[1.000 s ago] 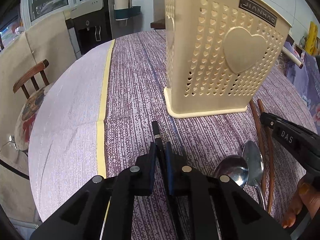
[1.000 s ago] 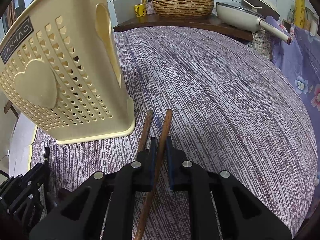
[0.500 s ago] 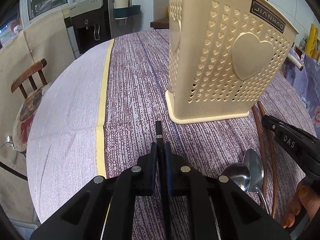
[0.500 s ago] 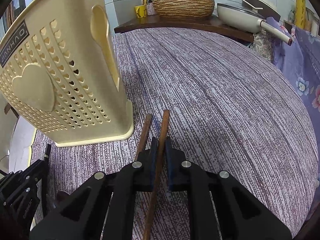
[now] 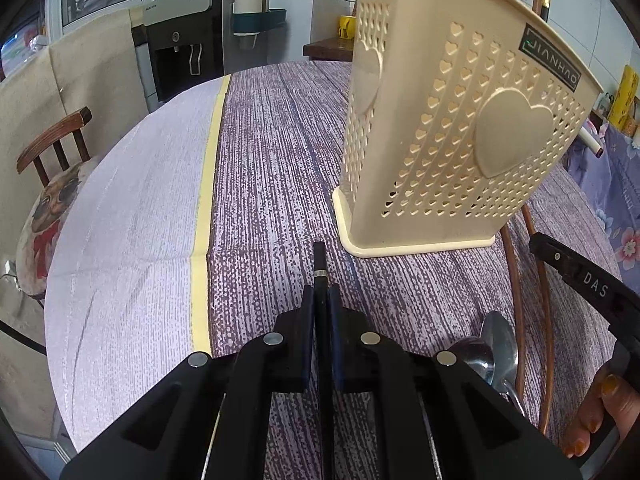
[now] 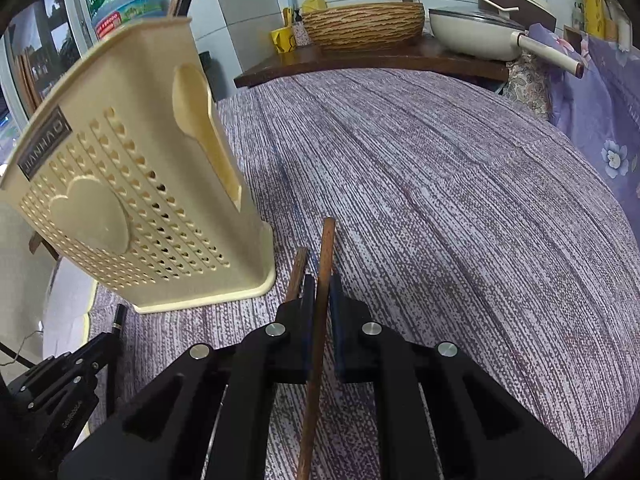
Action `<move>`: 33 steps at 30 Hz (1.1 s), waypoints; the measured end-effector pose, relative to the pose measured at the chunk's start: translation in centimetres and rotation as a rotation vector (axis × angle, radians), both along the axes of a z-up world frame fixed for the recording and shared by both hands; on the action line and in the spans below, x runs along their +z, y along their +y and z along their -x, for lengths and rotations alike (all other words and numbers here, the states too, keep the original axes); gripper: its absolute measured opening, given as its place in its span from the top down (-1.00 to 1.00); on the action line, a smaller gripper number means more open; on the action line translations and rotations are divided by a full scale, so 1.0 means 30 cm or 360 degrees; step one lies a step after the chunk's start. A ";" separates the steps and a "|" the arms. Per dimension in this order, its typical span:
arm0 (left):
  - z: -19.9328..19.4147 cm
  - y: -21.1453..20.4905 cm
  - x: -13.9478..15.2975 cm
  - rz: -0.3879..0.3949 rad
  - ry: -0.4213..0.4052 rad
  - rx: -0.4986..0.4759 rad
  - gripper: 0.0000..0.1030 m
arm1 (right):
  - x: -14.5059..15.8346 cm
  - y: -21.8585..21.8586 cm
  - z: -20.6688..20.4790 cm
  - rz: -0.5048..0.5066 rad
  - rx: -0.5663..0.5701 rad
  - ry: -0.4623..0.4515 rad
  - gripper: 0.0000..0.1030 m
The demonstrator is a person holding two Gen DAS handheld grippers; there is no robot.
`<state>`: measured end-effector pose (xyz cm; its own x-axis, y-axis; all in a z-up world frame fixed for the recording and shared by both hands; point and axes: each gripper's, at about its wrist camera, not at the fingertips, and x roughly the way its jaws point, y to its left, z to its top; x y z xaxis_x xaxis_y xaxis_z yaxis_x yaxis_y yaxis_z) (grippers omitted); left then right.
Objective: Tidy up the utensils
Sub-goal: 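Lift both held chopsticks upright off the table, then carry both chopsticks over the cream holder and lower them into it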
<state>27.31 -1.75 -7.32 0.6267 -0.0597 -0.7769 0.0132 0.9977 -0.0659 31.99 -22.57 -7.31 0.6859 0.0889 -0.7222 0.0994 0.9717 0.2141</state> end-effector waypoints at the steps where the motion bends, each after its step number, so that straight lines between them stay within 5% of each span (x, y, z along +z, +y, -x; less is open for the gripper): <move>1: 0.001 0.002 0.005 0.0004 -0.0005 0.0002 0.84 | 0.008 -0.007 0.004 -0.0013 -0.0004 -0.0015 0.83; 22: 0.186 0.068 0.343 0.0144 -0.0474 -0.0039 0.84 | 0.359 -0.066 0.238 -0.0095 0.0163 -0.0570 0.85; 33: 0.276 0.087 0.460 0.0193 -0.0640 -0.0065 0.84 | 0.456 -0.091 0.346 -0.0116 0.0249 -0.0663 0.85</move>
<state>19.02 0.87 6.49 0.8739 -0.1667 -0.4566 0.1014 0.9812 -0.1641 21.61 -25.29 6.37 0.8912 0.2550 -0.3752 -0.1567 0.9492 0.2731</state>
